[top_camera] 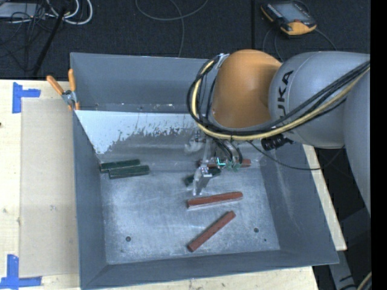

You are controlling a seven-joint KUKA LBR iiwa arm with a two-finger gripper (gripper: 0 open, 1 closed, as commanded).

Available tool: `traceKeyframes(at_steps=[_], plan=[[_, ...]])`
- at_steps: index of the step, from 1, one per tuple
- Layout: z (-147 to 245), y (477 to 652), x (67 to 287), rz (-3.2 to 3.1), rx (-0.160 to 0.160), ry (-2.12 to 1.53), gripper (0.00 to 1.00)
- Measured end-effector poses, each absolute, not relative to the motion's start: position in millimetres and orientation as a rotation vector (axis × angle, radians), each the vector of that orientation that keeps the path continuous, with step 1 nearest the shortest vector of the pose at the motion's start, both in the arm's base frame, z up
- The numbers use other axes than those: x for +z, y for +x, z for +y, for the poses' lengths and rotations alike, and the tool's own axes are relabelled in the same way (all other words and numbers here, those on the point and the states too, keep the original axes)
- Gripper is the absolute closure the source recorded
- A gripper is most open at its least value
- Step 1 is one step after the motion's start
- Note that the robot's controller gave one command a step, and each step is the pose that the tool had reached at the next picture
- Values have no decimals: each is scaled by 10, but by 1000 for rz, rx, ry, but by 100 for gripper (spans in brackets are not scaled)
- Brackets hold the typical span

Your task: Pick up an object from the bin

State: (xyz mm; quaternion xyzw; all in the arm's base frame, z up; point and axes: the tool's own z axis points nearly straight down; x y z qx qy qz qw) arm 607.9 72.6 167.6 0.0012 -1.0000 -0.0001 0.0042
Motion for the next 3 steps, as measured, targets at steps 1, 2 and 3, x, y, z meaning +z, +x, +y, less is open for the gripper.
traceKeyframes(at_steps=[1, 2, 3], plan=[[724, 6095, 1724, -3141, -1, 2, 0], [118, 5985, 845, -3171, -9, 121, 100], [108, 5916, 786, -3144, -7, 121, 0]])
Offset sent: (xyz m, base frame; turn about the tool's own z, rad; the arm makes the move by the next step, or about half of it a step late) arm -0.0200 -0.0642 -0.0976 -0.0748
